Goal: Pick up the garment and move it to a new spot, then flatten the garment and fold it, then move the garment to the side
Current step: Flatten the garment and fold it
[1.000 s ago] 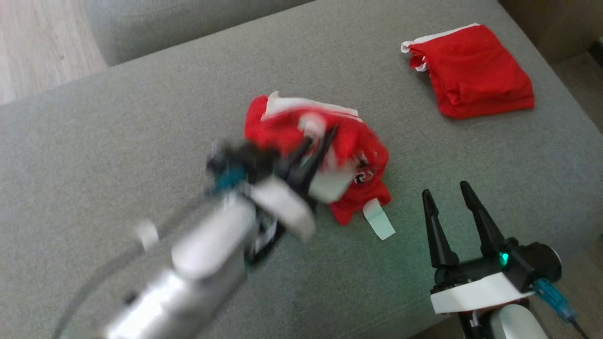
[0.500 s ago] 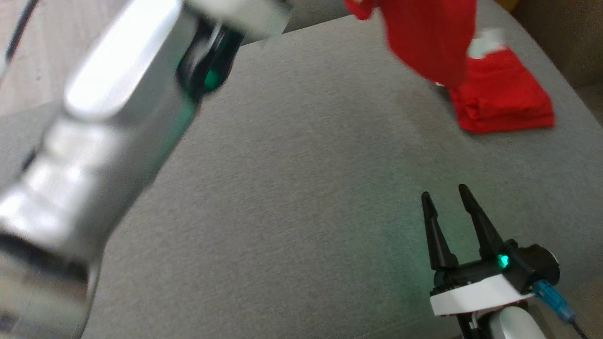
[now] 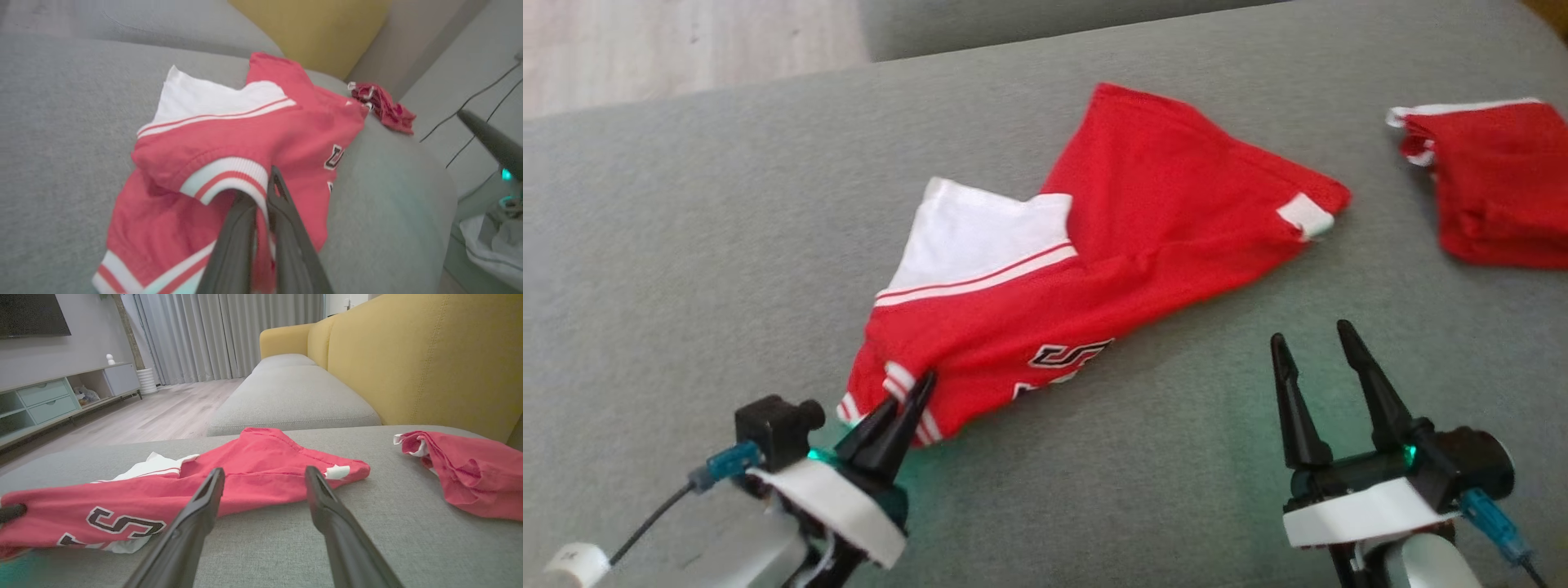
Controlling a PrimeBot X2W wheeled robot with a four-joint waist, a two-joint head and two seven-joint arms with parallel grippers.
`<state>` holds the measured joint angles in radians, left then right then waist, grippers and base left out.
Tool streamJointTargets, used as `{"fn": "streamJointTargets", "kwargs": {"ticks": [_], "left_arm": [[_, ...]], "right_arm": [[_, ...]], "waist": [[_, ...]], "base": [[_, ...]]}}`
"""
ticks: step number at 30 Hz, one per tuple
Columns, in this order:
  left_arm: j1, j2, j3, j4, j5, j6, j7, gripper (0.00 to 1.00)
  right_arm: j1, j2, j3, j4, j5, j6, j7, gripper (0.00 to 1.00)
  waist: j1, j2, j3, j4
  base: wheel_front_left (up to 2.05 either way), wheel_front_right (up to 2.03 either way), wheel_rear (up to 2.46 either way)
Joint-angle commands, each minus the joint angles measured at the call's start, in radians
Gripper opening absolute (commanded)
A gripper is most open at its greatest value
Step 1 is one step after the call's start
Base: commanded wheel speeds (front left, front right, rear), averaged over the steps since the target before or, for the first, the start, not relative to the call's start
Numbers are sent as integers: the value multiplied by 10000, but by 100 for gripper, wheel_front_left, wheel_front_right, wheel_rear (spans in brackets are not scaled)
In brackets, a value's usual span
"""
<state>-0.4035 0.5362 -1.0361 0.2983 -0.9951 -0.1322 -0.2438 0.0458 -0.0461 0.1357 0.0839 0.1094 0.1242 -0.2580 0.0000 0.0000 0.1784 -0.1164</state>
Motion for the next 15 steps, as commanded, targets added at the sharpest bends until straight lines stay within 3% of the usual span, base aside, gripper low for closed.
{"fn": "streamJointTargets", "kwargs": {"ticks": [1, 2, 6, 10, 15], "left_arm": [[-154, -83, 765, -372, -119, 16, -173, 32], [-44, -99, 673, -447, -118, 16, -174, 100], [-92, 309, 620, -679, -182, 16, -176, 100], [-931, 1324, 889, -974, 28, 32, 152, 100], [-2740, 2188, 1258, -1316, 228, 82, 1563, 100]], "right_arm": [[-272, -41, 127, -305, -150, 65, -38, 100], [-270, -41, 138, -286, -204, 65, -38, 100], [-310, -41, 183, -231, -309, 65, -38, 100], [-386, -41, 229, -295, -320, 65, -38, 100], [-611, -41, 380, -312, -402, 65, -38, 100]], "waist": [[0, 0, 93, 429], [0, 0, 85, 522], [0, 0, 80, 692], [0, 0, 248, 729], [0, 0, 773, 548]], "base": [[0, 0, 0], [0, 0, 0], [0, 0, 0], [0, 0, 0], [0, 0, 0]]}}
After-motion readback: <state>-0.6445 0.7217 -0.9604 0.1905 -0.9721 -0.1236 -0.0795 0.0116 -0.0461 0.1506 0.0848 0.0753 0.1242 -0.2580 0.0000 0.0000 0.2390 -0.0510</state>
